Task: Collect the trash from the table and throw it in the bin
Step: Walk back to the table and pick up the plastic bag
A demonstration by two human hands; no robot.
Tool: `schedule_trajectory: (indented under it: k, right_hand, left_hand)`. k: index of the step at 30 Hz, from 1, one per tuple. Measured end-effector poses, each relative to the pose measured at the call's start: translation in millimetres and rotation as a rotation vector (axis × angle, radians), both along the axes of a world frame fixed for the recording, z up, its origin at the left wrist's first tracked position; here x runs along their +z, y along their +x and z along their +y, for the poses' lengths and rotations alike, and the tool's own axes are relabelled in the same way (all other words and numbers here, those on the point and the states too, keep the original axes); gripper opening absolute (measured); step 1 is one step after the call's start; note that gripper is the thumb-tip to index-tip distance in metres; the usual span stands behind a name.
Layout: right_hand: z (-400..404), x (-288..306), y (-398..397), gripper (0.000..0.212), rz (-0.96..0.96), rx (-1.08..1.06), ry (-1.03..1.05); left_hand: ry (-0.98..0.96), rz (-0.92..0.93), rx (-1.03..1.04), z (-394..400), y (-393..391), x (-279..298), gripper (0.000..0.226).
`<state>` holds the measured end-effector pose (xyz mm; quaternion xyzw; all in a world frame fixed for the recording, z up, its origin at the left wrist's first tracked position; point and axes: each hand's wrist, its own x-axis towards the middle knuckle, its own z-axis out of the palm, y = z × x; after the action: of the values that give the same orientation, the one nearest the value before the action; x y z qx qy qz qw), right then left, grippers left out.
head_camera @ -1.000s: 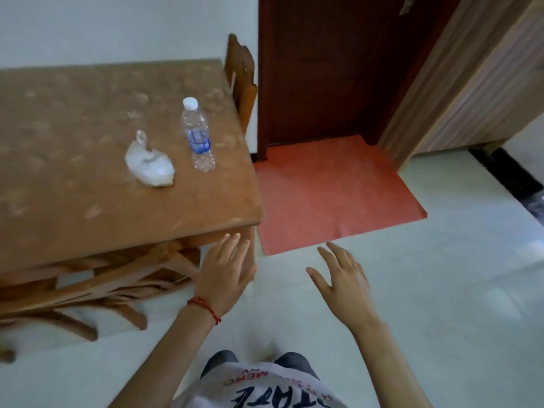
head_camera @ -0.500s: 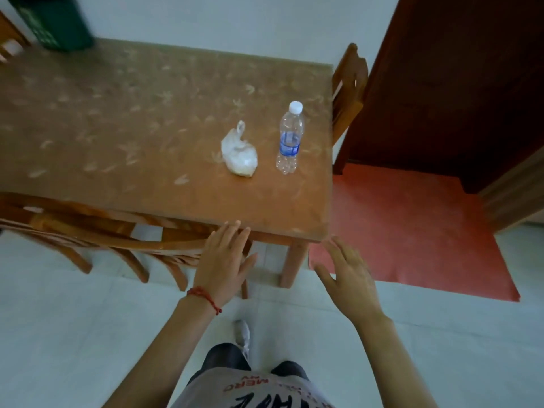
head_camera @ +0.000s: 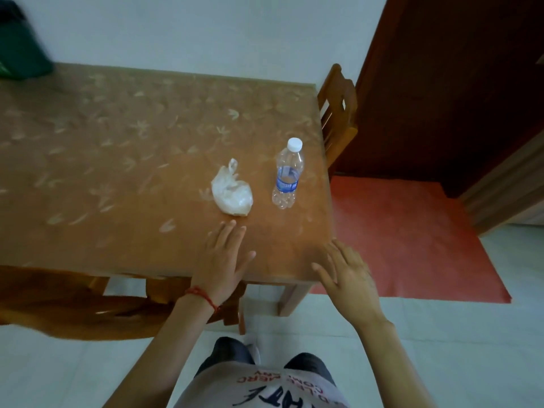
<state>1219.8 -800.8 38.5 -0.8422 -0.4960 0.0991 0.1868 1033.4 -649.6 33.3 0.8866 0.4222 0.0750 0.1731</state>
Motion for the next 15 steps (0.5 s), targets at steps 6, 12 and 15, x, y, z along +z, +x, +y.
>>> schedule_trajectory:
  k: [6,12,15]
  right_hand:
    - [32,-3,5,0.048,0.04,0.005,-0.015]
    - [63,-5,32,0.052,0.094,0.076,-0.079]
    - [77,-4,48,0.052,0.112,0.102,-0.096]
  left_hand:
    - [-0.134,-0.018,0.014,31,10,-8,0.08]
    - [-0.689,-0.019,0.577,41,17,-13,0.043]
    - [-0.817,-0.047,0.687,54,23,-26,0.027]
